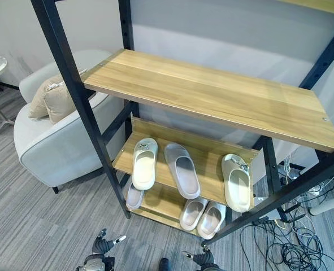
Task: Arrange the slippers neatly on the shoe rack.
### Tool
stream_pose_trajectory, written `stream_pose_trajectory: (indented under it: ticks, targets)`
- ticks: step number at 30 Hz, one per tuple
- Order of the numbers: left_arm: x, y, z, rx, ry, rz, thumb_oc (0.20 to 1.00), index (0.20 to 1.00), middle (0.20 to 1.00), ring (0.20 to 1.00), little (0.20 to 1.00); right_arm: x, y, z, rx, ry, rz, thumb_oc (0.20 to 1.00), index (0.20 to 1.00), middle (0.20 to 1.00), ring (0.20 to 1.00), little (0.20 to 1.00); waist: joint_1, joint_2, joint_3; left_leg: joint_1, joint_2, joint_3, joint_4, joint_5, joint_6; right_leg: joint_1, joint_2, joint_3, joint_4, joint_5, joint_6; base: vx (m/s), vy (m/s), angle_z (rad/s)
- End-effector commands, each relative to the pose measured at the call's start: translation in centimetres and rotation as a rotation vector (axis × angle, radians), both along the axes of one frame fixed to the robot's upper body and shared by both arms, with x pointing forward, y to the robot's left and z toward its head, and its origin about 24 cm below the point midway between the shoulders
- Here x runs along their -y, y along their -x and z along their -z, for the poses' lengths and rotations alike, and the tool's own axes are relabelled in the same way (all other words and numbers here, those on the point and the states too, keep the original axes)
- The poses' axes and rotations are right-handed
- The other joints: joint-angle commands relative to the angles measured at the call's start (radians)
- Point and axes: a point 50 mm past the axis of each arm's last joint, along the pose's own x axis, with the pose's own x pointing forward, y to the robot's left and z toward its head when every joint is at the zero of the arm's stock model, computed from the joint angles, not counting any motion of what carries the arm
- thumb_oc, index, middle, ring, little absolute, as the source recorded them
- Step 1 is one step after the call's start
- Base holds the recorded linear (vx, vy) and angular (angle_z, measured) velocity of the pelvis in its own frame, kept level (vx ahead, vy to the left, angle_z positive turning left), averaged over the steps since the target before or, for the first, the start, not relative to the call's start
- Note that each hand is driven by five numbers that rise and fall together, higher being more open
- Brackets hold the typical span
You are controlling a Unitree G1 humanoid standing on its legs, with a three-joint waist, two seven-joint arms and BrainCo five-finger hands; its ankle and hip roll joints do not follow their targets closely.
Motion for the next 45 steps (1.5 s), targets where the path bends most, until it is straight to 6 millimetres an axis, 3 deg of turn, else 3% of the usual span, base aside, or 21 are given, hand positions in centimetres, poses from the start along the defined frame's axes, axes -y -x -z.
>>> stream_pose_trajectory:
  ticks: [1, 7, 14, 21, 30, 31, 32, 33, 34, 35, 36, 37, 38, 39, 40, 42, 45]
  targets:
    - [0.8, -1.0, -0.4, 0.056, -0.019, 0.012, 1.0, 1.0, 1.0, 1.0, 1.0, -2.2, -2.1, -1.3, 0.158, -0.119, 0.043, 1.0, 1.0, 1.0, 1.0, 1.0, 0.015, 0.015, -0.032, -0.007, 0.03, -0.015, -0.126, 0.152, -0.078, 0.07, -0.028, 0.015, 0.106, -0.116, 0.001, -0.01, -0.067, -0.03]
    - [1.2, -0.9, -0.4, 0.062, -0.022, 0.039, 1.0, 1.0, 1.0, 1.0, 1.0, -2.8, -2.5, -1.8, 0.215, -0.149, 0.029, 1.0, 1.0, 1.0, 1.0, 1.0, 0.018, 0.019, -0.048, 0.011, 0.032, -0.004, -0.136, 0.15, -0.076, 0.109, -0.032, 0.022, 0.063, -0.1, 0.0, 0.02, -0.021, -0.1]
    - [1.8, 0.1, -0.1, 0.038, -0.03, 0.058, 1.0, 1.0, 1.0, 1.0, 1.0, -4.0, -4.8, -4.0, 0.385, -0.231, 0.017, 1.0, 1.0, 1.0, 1.0, 1.0, 0.013, 0.034, -0.065, 0.026, 0.024, 0.014, -0.142, 0.151, -0.065, 0.155, -0.049, 0.026, -0.007, -0.068, 0.016, 0.01, 0.001, -0.06]
    - [1.3, 2.5, 0.6, -0.038, -0.057, 0.067, 1.0, 1.0, 1.0, 1.0, 1.0, -6.4, -5.8, -6.1, 0.484, -0.337, -0.134, 1.0, 1.0, 1.0, 1.0, 1.0, 0.008, 0.044, -0.083, 0.035, 0.023, 0.026, -0.142, 0.148, -0.057, 0.173, -0.051, 0.031, -0.012, -0.073, 0.021, 0.02, -0.012, -0.05]
    - [1.6, 3.1, 0.8, -0.054, -0.065, 0.106, 1.0, 1.0, 1.0, 1.0, 1.0, -6.8, -7.3, -7.7, 0.554, -0.344, -0.225, 1.0, 1.0, 1.0, 1.0, 1.0, -0.005, 0.045, -0.087, 0.023, 0.018, 0.03, -0.142, 0.161, -0.053, 0.165, -0.052, 0.022, -0.012, -0.07, 0.025, 0.0, -0.007, 0.0]
    - [-0.2, 3.3, 0.9, -0.096, -0.091, 0.098, 1.0, 1.0, 1.0, 1.0, 1.0, 2.1, -15.7, -12.1, 0.569, -0.096, -0.278, 1.0, 1.0, 1.0, 1.0, 1.0, -0.014, 0.032, -0.096, 0.022, 0.019, 0.031, -0.142, 0.16, -0.055, 0.169, -0.053, 0.016, -0.012, -0.073, 0.026, -0.01, -0.031, 0.02]
    - [0.2, 3.9, 0.9, -0.079, -0.087, 0.14, 1.0, 1.0, 1.0, 1.0, 1.0, 8.2, -10.2, -8.1, 0.356, -0.007, -0.15, 1.0, 1.0, 1.0, 1.0, 1.0, -0.024, 0.033, -0.091, 0.02, 0.017, 0.035, -0.142, 0.16, -0.053, 0.168, -0.055, 0.016, -0.012, -0.072, 0.03, 0.0, 0.0, 0.0]
    - [0.9, 4.1, 1.0, -0.075, -0.078, 0.164, 1.0, 1.0, 1.0, 1.0, 1.0, 8.2, -12.4, -9.5, 0.395, -0.044, -0.178, 1.0, 1.0, 1.0, 1.0, 1.0, -0.024, 0.033, -0.092, 0.018, 0.016, 0.036, -0.142, 0.162, -0.05, 0.167, -0.056, 0.015, -0.012, -0.069, 0.03, -0.03, 0.008, 0.09]
    - [0.9, 4.1, 1.0, -0.074, -0.077, 0.164, 1.0, 1.0, 1.0, 1.0, 1.0, 8.2, -12.4, -9.6, 0.396, -0.044, -0.179, 1.0, 1.0, 1.0, 1.0, 1.0, -0.024, 0.034, -0.091, 0.018, 0.016, 0.036, -0.142, 0.162, -0.05, 0.167, -0.056, 0.015, -0.012, -0.069, 0.03, 0.0, 0.0, 0.0]
    - [1.2, 3.9, 1.0, -0.075, -0.083, 0.176, 1.0, 1.0, 1.0, 1.0, 1.0, 8.4, -14.5, -11.2, 0.434, -0.054, -0.214, 1.0, 1.0, 1.0, 1.0, 1.0, -0.026, 0.034, -0.091, 0.018, 0.016, 0.035, -0.142, 0.164, -0.049, 0.168, -0.056, 0.014, -0.012, -0.068, 0.031, 0.0, 0.0, 0.0]
    - [1.1, 3.8, 0.9, -0.062, -0.09, 0.158, 1.0, 1.0, 1.0, 1.0, 1.0, 7.5, -12.7, -10.9, 0.437, -0.155, -0.239, 1.0, 1.0, 1.0, 1.0, 1.0, -0.04, 0.035, -0.089, 0.019, 0.016, 0.043, -0.142, 0.159, -0.046, 0.166, -0.056, 0.016, -0.012, -0.068, 0.031, -0.01, 0.011, -0.06]
    - [1.1, 3.9, 0.9, -0.071, -0.072, 0.151, 1.0, 1.0, 1.0, 1.0, 1.0, 8.1, -15.8, -14.3, 0.558, -0.126, -0.28, 1.0, 1.0, 1.0, 1.0, 1.0, -0.047, 0.033, -0.093, 0.02, 0.016, 0.049, -0.142, 0.157, -0.042, 0.165, -0.055, 0.022, -0.012, -0.066, 0.031, -0.01, 0.009, -0.07]
    - [1.3, 3.7, 0.9, -0.056, -0.06, 0.154, 1.0, 1.0, 1.0, 1.0, 1.0, 8.5, -15.9, -14.9, 0.574, -0.132, -0.289, 1.0, 1.0, 1.0, 1.0, 1.0, -0.048, 0.033, -0.091, 0.019, 0.015, 0.051, -0.142, 0.156, -0.041, 0.165, -0.055, 0.022, -0.012, -0.067, 0.03, -0.06, 0.015, -0.23]
    - [1.0, 3.5, 0.7, -0.037, -0.06, 0.133, 1.0, 1.0, 1.0, 1.0, 1.0, 7.2, -13.0, -12.3, 0.468, -0.332, -0.203, 1.0, 1.0, 1.0, 1.0, 1.0, -0.058, 0.035, -0.085, 0.014, 0.013, 0.056, -0.142, 0.166, -0.041, 0.157, -0.055, 0.025, -0.012, -0.056, 0.031, -0.06, 0.019, -0.24]
    - [0.7, 3.5, 0.7, -0.026, -0.058, 0.098, 1.0, 1.0, 1.0, 1.0, 1.0, 4.4, -13.2, -15.0, 0.57, -0.393, -0.303, 1.0, 1.0, 1.0, 1.0, 1.0, -0.07, 0.033, -0.083, 0.014, 0.014, 0.065, -0.142, 0.162, -0.039, 0.154, -0.054, 0.034, -0.012, -0.058, 0.029, -0.07, 0.034, -0.09]
    - [0.6, 4.0, 0.7, -0.028, -0.051, 0.064, 1.0, 1.0, 1.0, 1.0, 1.0, 2.0, -10.1, -14.6, 0.581, -0.343, -0.359, 1.0, 1.0, 1.0, 1.0, 1.0, -0.081, 0.041, -0.089, 0.016, 0.016, 0.075, -0.142, 0.147, -0.034, 0.153, -0.052, 0.044, -0.012, -0.068, 0.026, 0.02, 0.038, -0.03]
    - [0.8, 4.5, 1.0, -0.067, -0.06, 0.076, 1.0, 1.0, 1.0, 1.0, 1.0, -0.3, -9.9, -14.0, 0.561, -0.368, -0.33, 1.0, 1.0, 1.0, 1.0, 1.0, -0.078, 0.043, -0.094, 0.015, 0.015, 0.069, -0.142, 0.143, -0.029, 0.151, -0.051, 0.043, -0.012, -0.072, 0.023, 0.0, 0.025, -0.17]
